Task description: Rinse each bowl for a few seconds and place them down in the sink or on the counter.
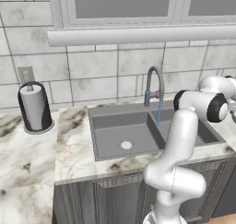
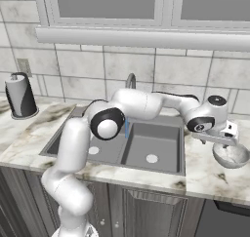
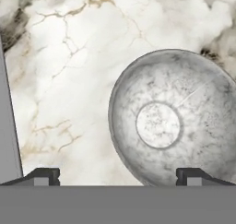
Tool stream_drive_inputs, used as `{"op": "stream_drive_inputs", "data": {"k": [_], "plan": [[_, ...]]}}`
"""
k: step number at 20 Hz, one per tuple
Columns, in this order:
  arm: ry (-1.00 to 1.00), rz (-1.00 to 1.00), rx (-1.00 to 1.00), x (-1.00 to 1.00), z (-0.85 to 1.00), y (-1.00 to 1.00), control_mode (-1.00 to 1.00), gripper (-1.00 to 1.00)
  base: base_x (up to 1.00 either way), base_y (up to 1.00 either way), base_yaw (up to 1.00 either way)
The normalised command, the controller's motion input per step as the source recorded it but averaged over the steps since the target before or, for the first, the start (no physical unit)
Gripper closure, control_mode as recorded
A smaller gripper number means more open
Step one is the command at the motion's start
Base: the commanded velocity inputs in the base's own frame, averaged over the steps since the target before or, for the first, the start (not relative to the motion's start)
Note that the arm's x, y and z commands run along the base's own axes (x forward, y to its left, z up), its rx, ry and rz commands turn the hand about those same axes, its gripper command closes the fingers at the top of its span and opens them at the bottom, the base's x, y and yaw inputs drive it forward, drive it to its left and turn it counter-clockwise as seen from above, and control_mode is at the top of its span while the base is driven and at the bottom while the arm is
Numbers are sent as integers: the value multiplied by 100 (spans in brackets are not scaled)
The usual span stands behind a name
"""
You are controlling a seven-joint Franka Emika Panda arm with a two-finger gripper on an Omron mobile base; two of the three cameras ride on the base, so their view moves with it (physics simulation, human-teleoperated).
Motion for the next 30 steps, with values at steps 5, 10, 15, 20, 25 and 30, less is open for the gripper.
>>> {"op": "stream_drive_inputs", "data": {"k": [5,10,15,20,25,30], "plan": [[1,7,0,13,-22,-9,-100,-100,0,0,0],[0,7,0,8,-23,-10,-100,-100,0,0,0],[0,7,-1,10,-20,-11,-100,-100,0,0,0],[0,8,0,8,-23,-6,-100,-100,0,0,0],[0,8,0,9,-23,-6,-100,-100,0,0,0],[0,8,0,8,-23,-3,-100,100,0,0,0]]}}
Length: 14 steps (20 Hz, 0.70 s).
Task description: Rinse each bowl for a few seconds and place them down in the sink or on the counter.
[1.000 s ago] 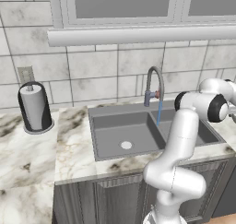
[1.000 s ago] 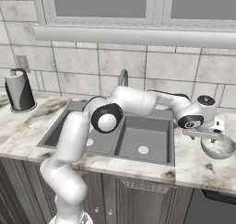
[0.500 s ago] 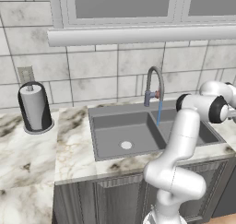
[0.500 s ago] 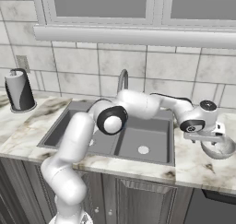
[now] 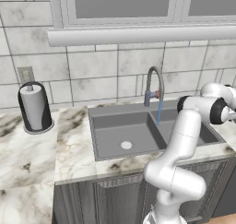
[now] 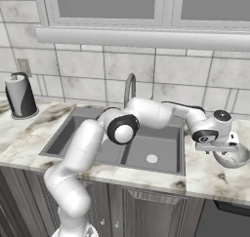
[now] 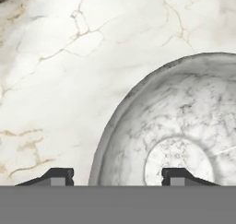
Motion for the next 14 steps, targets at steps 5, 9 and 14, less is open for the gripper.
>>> {"op": "stream_drive_inputs", "data": {"k": [5,9,14], "plan": [[0,7,0,1,-13,-2,-100,100,0,0,0],[0,2,-2,-8,-1,7,-100,100,0,0,0],[-2,5,-4,-22,4,7,-100,100,0,0,0]]}}
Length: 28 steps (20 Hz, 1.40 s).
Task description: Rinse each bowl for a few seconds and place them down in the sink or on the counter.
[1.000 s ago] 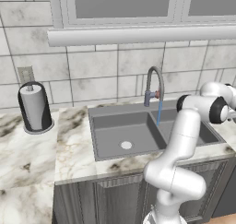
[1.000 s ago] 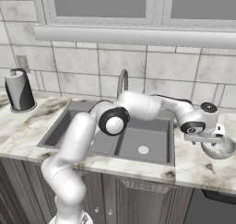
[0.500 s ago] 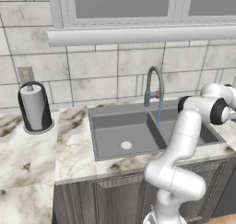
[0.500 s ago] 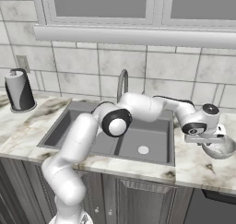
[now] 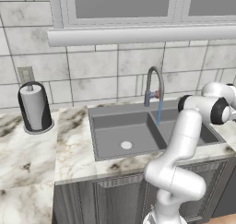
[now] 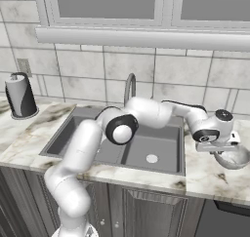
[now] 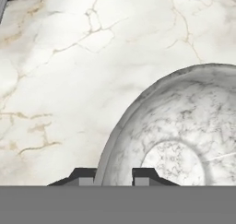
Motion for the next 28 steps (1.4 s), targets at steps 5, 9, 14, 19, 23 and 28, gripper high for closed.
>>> {"op": "stream_drive_inputs", "data": {"k": [5,9,14,19,23,28], "plan": [[-2,18,-9,-16,26,9,-100,100,0,0,0],[-1,19,-9,-7,29,17,-100,100,0,0,0],[1,17,-7,-10,28,28,-100,100,0,0,0],[2,16,-5,-7,22,36,-100,100,0,0,0],[1,16,-4,-5,21,36,-100,100,0,0,0],[0,16,-4,-5,20,36,-100,100,0,0,0]]}}
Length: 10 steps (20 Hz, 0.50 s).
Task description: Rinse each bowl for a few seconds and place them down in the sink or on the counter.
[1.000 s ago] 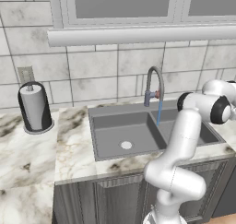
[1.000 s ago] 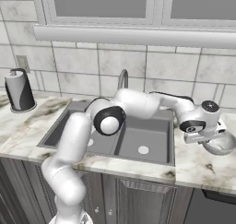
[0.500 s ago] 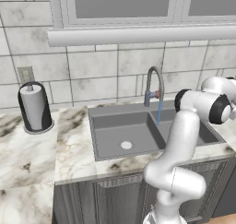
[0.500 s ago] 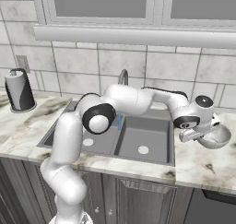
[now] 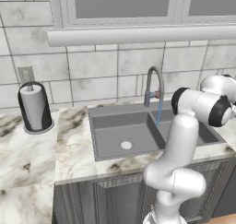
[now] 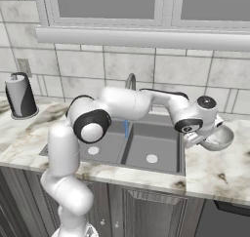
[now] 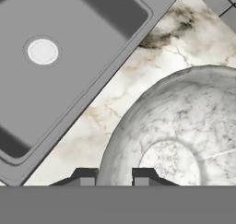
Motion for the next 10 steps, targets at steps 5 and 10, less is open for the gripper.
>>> {"op": "stream_drive_inputs", "data": {"k": [5,10], "plan": [[0,16,-4,-5,18,36,-100,100,0,0,0],[0,15,-4,-5,15,37,-100,100,0,0,0]]}}
